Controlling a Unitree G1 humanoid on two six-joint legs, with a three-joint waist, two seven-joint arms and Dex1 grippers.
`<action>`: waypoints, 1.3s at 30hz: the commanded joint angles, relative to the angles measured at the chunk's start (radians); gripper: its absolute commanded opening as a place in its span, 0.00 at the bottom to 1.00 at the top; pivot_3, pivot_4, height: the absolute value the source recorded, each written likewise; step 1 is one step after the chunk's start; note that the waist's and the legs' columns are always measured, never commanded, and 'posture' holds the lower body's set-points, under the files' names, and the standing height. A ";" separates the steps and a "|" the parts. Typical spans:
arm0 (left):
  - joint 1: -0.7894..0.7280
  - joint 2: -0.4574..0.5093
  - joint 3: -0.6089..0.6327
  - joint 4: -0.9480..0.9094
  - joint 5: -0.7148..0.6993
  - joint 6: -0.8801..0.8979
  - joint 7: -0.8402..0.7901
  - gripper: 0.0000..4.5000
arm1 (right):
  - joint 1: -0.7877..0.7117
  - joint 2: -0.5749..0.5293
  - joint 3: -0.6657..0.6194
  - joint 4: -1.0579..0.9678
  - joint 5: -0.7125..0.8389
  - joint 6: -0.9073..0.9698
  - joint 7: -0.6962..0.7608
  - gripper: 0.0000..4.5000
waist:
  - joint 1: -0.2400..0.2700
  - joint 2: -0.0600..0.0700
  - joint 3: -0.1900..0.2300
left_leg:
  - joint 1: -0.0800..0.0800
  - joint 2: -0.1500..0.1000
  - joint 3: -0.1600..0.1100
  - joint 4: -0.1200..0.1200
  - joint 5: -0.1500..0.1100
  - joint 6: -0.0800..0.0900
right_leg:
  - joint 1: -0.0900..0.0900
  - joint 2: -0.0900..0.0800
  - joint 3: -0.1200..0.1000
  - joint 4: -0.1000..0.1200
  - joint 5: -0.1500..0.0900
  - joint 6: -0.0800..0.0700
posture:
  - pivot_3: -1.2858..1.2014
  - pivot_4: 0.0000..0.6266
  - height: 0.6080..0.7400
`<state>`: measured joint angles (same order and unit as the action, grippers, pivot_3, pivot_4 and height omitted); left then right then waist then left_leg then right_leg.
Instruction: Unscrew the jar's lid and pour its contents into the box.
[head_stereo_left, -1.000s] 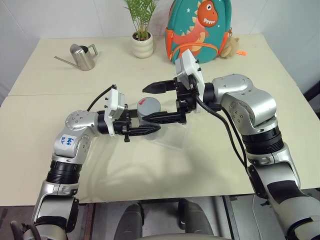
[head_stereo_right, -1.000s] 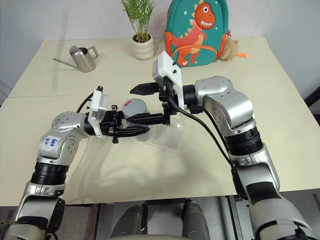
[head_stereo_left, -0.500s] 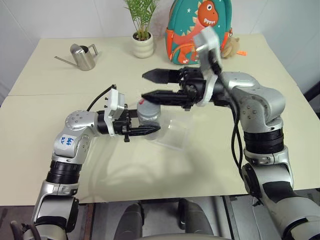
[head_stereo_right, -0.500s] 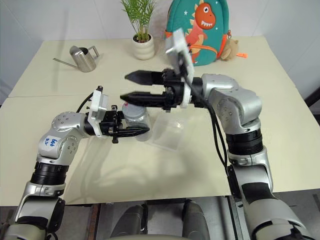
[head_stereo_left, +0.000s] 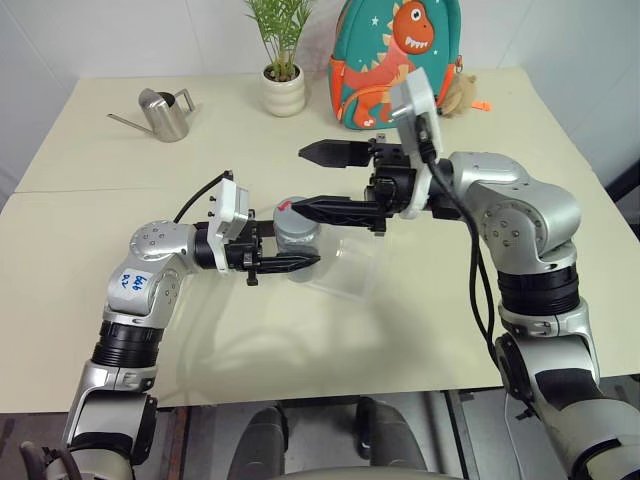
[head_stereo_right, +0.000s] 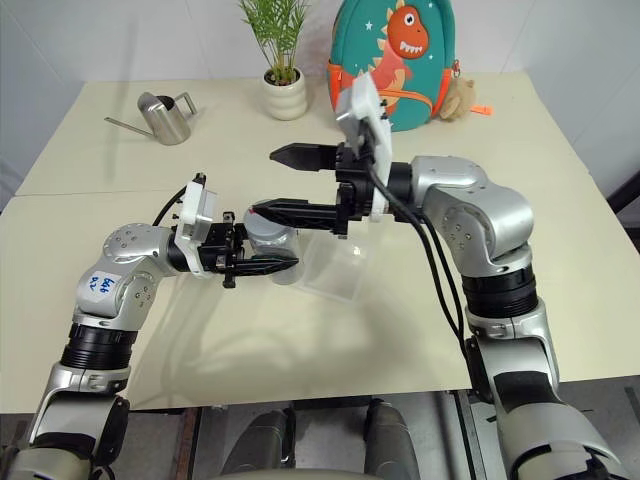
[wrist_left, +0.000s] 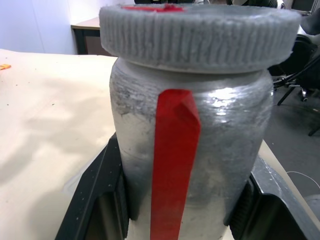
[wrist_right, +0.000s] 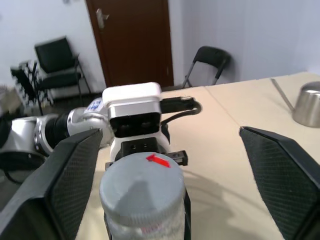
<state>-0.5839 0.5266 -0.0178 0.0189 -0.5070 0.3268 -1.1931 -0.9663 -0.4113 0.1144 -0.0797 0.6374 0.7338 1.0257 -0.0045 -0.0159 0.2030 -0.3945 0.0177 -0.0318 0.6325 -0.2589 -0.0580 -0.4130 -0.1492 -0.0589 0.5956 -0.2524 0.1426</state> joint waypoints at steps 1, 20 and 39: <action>-0.011 0.001 0.009 -0.012 -0.006 -0.010 -0.002 0.43 | -0.011 -0.028 0.061 -0.047 -0.025 -0.027 0.080 1.00 | 0.001 0.000 0.000 | 0.000 0.000 0.000 0.000 0.000 0.000 | 0.000 0.000 0.000 0.000 0.000 0.000 | 0.52 0.24 1.00; -0.009 -0.002 0.006 -0.016 -0.006 -0.010 -0.001 0.43 | -0.006 0.008 0.063 -0.018 -0.051 -0.028 0.066 1.00 | 0.001 0.000 0.000 | 0.000 0.000 0.000 0.000 0.000 0.000 | 0.000 0.000 0.000 0.000 0.000 0.000 | 0.52 0.24 1.00; 0.005 0.005 0.019 -0.025 -0.008 -0.011 0.004 0.43 | -0.021 0.101 -0.263 -0.012 0.301 0.190 -0.141 0.57 | 0.005 -0.001 0.000 | 0.000 0.000 0.000 0.000 0.001 -0.001 | 0.001 0.000 0.000 -0.001 0.000 0.000 | 0.52 0.24 1.00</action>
<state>-0.5790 0.5262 -0.0099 0.0151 -0.5070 0.3252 -1.1884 -1.0055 -0.2866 -0.1160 -0.0481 0.9110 0.9079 0.9163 0.0008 -0.0165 0.2026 -0.3945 0.0178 -0.0320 0.6324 -0.2583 -0.0591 -0.4123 -0.1493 -0.0592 0.5947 -0.2523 0.1425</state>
